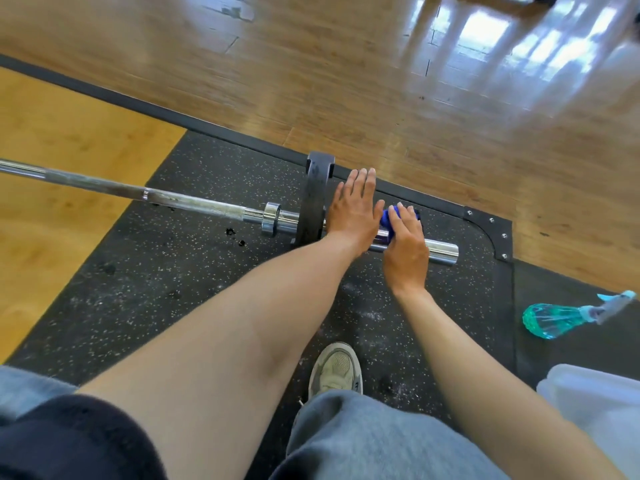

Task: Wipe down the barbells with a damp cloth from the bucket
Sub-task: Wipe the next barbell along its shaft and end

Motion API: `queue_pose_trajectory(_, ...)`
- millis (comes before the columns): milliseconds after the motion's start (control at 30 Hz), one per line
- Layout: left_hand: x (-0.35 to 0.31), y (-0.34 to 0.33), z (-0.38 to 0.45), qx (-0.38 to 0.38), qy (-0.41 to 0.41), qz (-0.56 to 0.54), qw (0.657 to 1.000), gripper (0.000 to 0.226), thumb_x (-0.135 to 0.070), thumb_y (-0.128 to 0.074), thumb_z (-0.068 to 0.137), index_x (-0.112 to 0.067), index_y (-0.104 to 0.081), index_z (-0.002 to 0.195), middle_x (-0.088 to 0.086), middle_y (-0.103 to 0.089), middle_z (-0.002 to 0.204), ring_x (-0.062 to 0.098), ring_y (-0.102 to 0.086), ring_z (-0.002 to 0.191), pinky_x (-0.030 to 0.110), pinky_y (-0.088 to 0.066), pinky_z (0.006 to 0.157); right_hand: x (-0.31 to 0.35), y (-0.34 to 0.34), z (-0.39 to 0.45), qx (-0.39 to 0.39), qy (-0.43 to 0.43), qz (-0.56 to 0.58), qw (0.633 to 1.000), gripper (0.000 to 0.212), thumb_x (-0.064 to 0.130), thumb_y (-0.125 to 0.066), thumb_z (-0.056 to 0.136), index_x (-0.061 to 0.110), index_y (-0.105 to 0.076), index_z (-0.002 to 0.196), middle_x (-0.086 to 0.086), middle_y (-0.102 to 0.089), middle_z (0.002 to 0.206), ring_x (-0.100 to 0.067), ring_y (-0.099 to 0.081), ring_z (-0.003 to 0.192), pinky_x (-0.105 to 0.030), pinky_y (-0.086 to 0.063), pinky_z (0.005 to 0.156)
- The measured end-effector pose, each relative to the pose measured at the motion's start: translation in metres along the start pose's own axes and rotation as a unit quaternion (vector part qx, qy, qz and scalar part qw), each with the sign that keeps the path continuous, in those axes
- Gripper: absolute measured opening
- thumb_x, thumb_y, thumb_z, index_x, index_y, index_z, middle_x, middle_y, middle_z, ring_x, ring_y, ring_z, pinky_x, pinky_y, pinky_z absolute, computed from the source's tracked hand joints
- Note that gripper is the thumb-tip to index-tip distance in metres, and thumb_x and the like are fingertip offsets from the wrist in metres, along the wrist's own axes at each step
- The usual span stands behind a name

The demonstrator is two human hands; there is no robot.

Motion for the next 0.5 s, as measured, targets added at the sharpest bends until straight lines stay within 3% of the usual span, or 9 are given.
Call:
queue_pose_trajectory(267, -0.018, 0.083, -0.004, -0.051, -0.023, -0.031, 0.998, 0.055, -0.029, -0.03, 0.111, -0.006, -0.018, 0.16, 0.011, -0.02, 0.168, 0.025, -0.012, 0.157, 0.036, -0.015, 0.126, 0.076, 0.048, 0.036, -0.03, 0.033, 0.018, 0.999, 0.041, 0.011, -0.057, 0.103, 0.01, -0.056, 0.144, -0.008, -0.049, 0.153, -0.026, -0.035, 0.148, -0.033, -0.028, 0.118)
queue_pose_trajectory(400, 0.003, 0.127, -0.012, -0.084, -0.027, 0.008, 0.996, 0.056, -0.036, -0.031, 0.111, -0.008, -0.024, 0.159, 0.009, -0.023, 0.168, 0.024, -0.016, 0.157, 0.038, -0.019, 0.125, 0.11, 0.062, 0.049, -0.039, 0.069, 0.017, 0.997, 0.05, -0.01, -0.055, 0.096, 0.006, -0.055, 0.143, -0.011, -0.049, 0.152, -0.028, -0.035, 0.148, -0.043, -0.03, 0.122)
queue_pose_trajectory(500, 0.034, 0.154, -0.022, -0.095, -0.006, 0.038, 0.995, 0.057, -0.04, -0.029, 0.11, -0.009, -0.025, 0.159, 0.008, -0.024, 0.168, 0.023, -0.017, 0.156, 0.039, -0.021, 0.125, 0.139, 0.063, 0.056, -0.03, 0.106, 0.011, 0.994, 0.054, -0.014, -0.055, 0.093, 0.006, -0.054, 0.144, -0.011, -0.049, 0.153, -0.03, -0.036, 0.147, -0.044, -0.031, 0.121)
Point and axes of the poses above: each hand's wrist, its own z-axis towards the middle knuckle, its own y-axis out of the back of the hand, x = y × z, the point moved 2 cm from there along z, towards the middle knuckle
